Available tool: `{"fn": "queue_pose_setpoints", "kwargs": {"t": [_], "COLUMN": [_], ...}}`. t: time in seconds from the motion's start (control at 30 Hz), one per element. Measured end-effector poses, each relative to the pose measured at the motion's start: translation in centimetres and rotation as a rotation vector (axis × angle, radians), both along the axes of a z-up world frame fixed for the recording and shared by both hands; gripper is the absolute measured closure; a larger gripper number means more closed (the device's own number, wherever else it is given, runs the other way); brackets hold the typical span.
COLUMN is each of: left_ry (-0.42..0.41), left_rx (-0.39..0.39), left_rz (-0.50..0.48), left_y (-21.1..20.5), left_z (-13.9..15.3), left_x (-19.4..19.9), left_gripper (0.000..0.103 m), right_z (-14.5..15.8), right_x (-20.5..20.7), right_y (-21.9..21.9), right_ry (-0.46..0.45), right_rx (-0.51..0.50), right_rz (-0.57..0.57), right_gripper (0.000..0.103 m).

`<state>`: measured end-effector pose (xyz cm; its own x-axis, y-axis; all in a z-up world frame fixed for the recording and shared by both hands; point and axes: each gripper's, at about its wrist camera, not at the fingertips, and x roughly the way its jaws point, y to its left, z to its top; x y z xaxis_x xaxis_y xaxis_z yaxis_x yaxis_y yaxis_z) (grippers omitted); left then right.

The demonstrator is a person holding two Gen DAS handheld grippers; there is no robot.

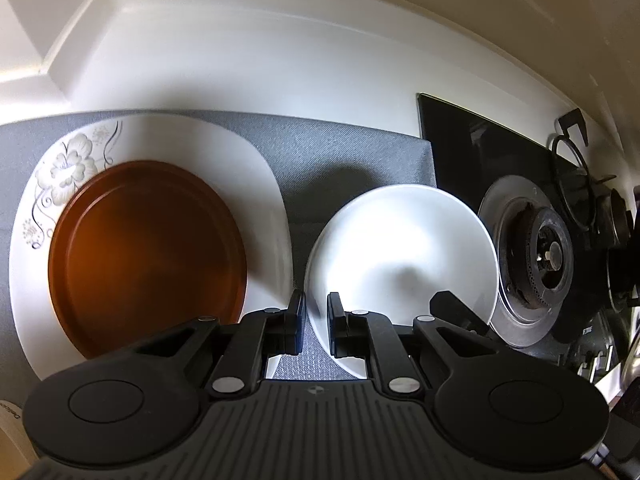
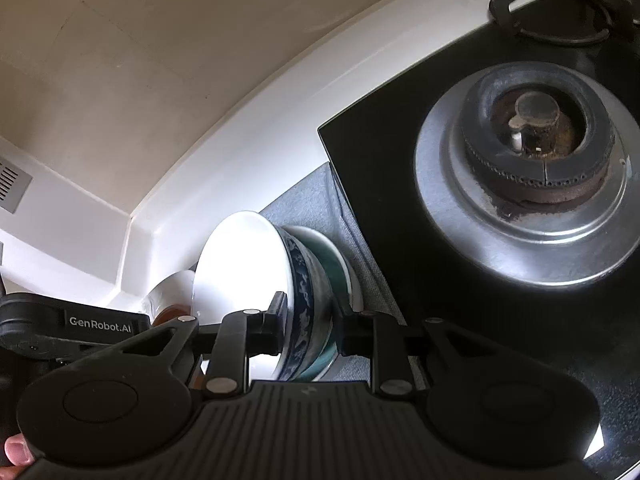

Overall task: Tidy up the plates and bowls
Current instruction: 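Lift the blue-patterned bowl and lower it into the teal bowl, then open both grippers and release the bowl inside the teal bowl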

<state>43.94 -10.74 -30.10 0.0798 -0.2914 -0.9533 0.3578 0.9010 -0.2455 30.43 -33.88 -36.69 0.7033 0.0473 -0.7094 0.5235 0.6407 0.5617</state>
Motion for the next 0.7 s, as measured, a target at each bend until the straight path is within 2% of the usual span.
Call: {"fn": "queue_pose_setpoints", "kwargs": {"t": [0.13,0.27,0.4,0.57,0.7], "left_ry": [0.006,-0.002,0.02,0.075,0.068], "left_rx": [-0.007,0.007,-0.002,-0.058,-0.044], "left_rz": [-0.033,-0.079,-0.06,0.012,0.012], "left_y": [0.1,-0.7,-0.6,0.7,0.4], "left_z": [-0.1,-0.3,-0.5,-1.0,-0.7], "left_x": [-0.1,-0.2,0.2,0.9,0.6], "left_gripper": [0.091,0.091,0.091,0.091,0.091], "right_z": [0.3,0.3,0.5,0.2,0.3], "right_x": [0.7,1.4,2.0,2.8,2.4], "right_y": [0.8,0.7,0.4,-0.6,-0.9], "right_ry": [0.033,0.061,0.084,0.102,0.093], "right_rx": [-0.071,-0.088,-0.09,-0.057,-0.026], "right_rz": [0.021,0.027,0.049,0.062,0.074], "right_gripper": [0.08,0.082,0.083,0.084,0.083]}}
